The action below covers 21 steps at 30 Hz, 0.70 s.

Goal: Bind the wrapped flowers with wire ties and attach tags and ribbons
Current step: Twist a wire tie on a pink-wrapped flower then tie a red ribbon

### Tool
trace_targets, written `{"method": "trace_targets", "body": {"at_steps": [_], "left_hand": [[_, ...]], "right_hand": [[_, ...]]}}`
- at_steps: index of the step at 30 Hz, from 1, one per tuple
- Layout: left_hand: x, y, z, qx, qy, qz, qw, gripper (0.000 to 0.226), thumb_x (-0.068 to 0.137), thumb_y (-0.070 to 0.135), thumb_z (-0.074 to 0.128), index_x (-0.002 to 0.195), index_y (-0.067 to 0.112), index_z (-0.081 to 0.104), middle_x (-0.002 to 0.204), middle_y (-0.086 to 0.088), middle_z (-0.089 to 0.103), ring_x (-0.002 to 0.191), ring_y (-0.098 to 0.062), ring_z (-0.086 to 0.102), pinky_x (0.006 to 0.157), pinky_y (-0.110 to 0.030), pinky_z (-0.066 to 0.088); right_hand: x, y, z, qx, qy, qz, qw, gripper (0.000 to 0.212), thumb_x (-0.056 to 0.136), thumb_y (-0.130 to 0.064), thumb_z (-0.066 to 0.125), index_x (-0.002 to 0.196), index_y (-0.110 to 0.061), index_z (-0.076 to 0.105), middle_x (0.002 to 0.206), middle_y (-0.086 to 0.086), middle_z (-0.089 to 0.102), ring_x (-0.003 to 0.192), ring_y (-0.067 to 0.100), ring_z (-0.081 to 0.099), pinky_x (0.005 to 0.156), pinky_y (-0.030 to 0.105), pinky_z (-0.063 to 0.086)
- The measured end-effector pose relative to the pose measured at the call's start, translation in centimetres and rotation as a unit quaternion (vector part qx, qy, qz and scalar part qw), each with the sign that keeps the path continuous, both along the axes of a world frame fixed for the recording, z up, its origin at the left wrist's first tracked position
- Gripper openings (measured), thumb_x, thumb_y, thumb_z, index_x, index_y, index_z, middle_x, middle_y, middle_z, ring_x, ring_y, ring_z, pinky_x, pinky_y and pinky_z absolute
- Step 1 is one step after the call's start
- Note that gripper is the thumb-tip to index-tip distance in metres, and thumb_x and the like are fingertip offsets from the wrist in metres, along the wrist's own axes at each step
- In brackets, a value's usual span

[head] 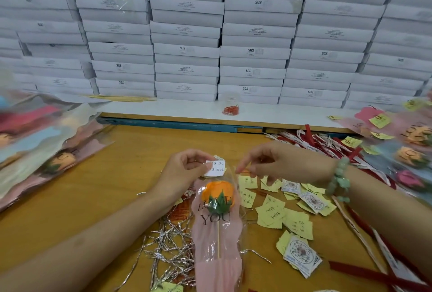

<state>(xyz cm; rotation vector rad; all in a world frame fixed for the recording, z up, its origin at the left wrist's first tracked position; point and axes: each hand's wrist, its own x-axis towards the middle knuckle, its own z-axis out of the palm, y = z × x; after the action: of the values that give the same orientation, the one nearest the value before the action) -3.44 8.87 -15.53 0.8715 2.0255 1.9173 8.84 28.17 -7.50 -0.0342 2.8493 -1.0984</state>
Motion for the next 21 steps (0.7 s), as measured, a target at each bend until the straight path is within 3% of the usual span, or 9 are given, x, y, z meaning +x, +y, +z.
{"method": "trace_targets", "body": {"at_steps": [6,9,15,21], "left_hand": [[0.0,-0.1,0.0,0.000,0.001,-0.004,1.000,0.015,0.086,0.002,0.068,0.091,0.016,0.072,0.085,0.009,0.074,0.081,-0.003,0.069,0.068,-0.016,0.054],[0.0,0.0,0.0,0.001,-0.003,-0.003,1.000,0.014,0.086,0.002,0.069,0.093,0.014,0.072,0.090,0.003,0.074,0.085,-0.009,0.070,0.072,-0.020,0.056],[-0.1,-0.1,0.0,0.001,-0.004,-0.010,1.000,0.014,0.087,0.001,0.068,0.094,0.012,0.072,0.089,0.002,0.075,0.084,-0.010,0.071,0.068,-0.019,0.056],[-0.1,-0.1,0.0,0.004,0.000,-0.011,1.000,0.013,0.087,0.003,0.069,0.094,0.014,0.072,0.088,0.004,0.075,0.085,-0.008,0.071,0.070,-0.018,0.055]], "right_hand": [[-2.9,-0.1,-0.9,-0.033,0.038,-0.035,0.998,0.015,0.095,-0.018,0.060,0.085,-0.023,0.070,0.078,-0.011,0.067,0.062,-0.008,0.058,0.061,0.014,0.052],[-3.9,0.0,-1.3,-0.063,0.050,-0.044,0.996,0.010,0.092,-0.020,0.065,0.084,-0.020,0.070,0.068,-0.015,0.068,0.063,-0.005,0.061,0.057,0.014,0.049],[-5.2,-0.7,-2.3,-0.082,0.098,-0.061,0.990,0.005,0.086,-0.021,0.071,0.081,-0.022,0.072,0.071,-0.012,0.070,0.062,-0.004,0.059,0.052,0.013,0.044],[-6.3,-1.3,-3.2,-0.169,0.138,-0.087,0.972,0.003,0.081,-0.015,0.076,0.083,-0.017,0.076,0.083,-0.006,0.075,0.076,0.001,0.069,0.063,0.012,0.052]]}}
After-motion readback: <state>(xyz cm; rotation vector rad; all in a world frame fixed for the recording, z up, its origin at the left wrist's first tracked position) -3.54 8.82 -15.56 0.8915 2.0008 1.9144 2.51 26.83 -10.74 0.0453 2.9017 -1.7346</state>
